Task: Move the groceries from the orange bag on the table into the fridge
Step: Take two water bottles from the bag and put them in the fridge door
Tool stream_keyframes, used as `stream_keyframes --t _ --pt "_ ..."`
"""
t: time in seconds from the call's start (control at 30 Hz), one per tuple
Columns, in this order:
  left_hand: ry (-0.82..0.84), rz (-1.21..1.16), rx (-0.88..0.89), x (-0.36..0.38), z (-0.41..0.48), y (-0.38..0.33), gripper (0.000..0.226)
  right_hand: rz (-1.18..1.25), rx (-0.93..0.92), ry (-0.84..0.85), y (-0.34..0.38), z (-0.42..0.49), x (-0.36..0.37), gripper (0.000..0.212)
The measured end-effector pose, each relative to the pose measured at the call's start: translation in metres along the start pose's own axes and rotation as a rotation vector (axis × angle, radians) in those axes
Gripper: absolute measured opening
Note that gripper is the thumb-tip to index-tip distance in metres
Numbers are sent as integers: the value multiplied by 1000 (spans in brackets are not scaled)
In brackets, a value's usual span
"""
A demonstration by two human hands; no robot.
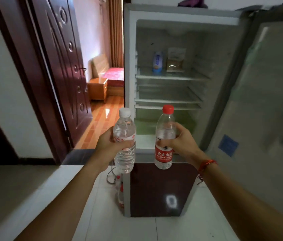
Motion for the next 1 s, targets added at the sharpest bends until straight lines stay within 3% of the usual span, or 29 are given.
stream_keyframes --t 0.4,0.87,1.0 --pt "313 4 55 125 127 -17 51 -38 49 -337 -27 44 -116 64" --pt "819 -137 72 296 157 -32 43 -39 167 -786 -48 -28 -205 58" --pt "982 -144 99 329 153 -36 54 -69 210 -936 -52 -53 -214 62"
Point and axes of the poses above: each hand's wrist, its own z-axis towards the middle knuckle, its own x-axis out of the palm, y = z × x, the point moved 10 cm from there along z, towards the middle knuckle, and after that the axes turned 8 degrees about z, right-handed, at the moved point
